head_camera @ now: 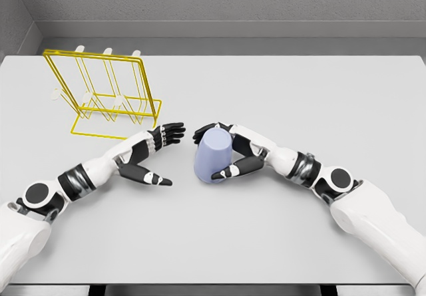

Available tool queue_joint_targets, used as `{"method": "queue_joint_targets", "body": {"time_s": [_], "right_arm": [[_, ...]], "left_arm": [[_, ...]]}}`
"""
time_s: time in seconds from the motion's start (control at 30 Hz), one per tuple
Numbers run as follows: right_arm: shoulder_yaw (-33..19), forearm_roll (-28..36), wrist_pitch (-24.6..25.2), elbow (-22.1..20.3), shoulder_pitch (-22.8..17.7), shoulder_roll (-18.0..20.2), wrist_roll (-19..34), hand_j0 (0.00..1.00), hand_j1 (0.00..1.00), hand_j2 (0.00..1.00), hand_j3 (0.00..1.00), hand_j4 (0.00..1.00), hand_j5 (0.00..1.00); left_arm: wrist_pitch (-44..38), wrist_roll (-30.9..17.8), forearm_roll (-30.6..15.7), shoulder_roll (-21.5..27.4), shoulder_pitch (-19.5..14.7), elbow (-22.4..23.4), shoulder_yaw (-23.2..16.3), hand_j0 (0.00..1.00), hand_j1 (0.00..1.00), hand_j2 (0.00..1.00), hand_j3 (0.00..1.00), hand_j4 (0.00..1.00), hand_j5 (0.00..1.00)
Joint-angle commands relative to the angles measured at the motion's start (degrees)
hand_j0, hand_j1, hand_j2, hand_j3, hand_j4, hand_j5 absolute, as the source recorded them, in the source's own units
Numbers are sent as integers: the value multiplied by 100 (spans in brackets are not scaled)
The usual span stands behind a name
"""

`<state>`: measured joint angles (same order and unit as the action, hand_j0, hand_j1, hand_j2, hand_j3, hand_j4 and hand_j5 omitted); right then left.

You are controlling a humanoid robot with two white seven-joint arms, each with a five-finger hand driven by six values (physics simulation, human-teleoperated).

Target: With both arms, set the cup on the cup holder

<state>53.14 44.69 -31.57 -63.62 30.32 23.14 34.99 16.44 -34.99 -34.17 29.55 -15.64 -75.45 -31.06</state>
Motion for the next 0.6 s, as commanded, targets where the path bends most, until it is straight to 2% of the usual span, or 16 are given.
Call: {"method": "queue_joint_targets", "body": {"time_s": [0.0,0.17,0.57], "right_arm": [[4,39,10,7,0,-3,1,80,80,80,80,80,80],[-5,-127,1,7,0,-3,1,100,100,100,100,100,100],[-40,-163,1,16,35,24,1,100,100,100,100,100,100]], "left_arm": [[0,-1,-38,7,0,-14,4,100,100,100,100,100,100],[-9,-1,-29,25,-9,13,4,100,100,100,100,100,100],[0,-1,-46,16,0,4,4,100,100,100,100,100,100]]}}
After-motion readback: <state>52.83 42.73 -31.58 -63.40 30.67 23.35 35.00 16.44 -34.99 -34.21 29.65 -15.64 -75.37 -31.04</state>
